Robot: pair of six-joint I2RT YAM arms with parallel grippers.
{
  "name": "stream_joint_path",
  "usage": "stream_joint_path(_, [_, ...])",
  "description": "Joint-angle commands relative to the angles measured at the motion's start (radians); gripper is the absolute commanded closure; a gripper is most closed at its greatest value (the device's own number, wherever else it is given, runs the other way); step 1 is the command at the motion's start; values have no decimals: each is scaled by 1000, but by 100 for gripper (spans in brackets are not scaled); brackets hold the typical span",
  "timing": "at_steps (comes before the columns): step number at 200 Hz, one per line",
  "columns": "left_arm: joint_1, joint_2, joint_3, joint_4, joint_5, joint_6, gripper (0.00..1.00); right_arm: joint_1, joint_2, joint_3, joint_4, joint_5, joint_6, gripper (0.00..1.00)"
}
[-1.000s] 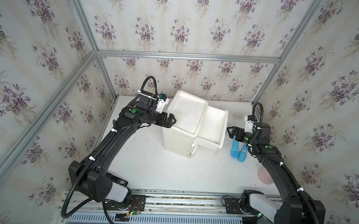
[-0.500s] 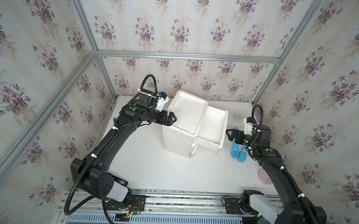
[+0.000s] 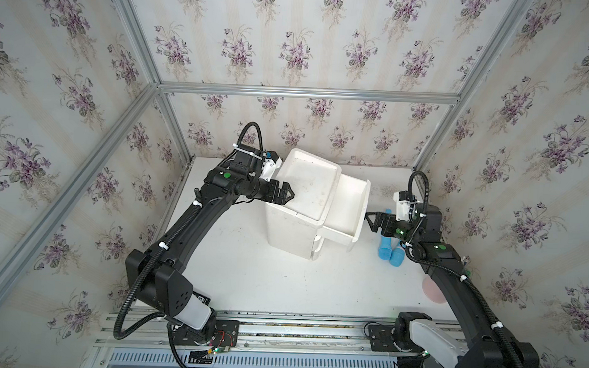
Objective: Take the microphone out of the drawer
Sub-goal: Close the drawer of the storage box.
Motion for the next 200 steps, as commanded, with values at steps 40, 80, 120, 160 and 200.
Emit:
stream_joint_path(40, [0, 0, -5, 9, 32, 2, 1, 140, 74, 24, 139, 25, 66, 3])
stream_joint_path(80, [-1, 7, -7, 9, 41, -3, 1, 211, 150, 27, 247, 42, 122, 3])
stream_joint_path(120, [-1, 3, -15, 9, 42, -4, 1, 257, 227, 61, 289, 50, 141, 3])
stream_joint_path(160, [0, -5, -25, 14, 48, -7, 1, 285, 270, 77, 325, 56, 160, 3])
stream_joint_path(200, [-2, -8, -31, 21, 54, -13, 1, 304, 306, 83, 362, 28, 182, 3])
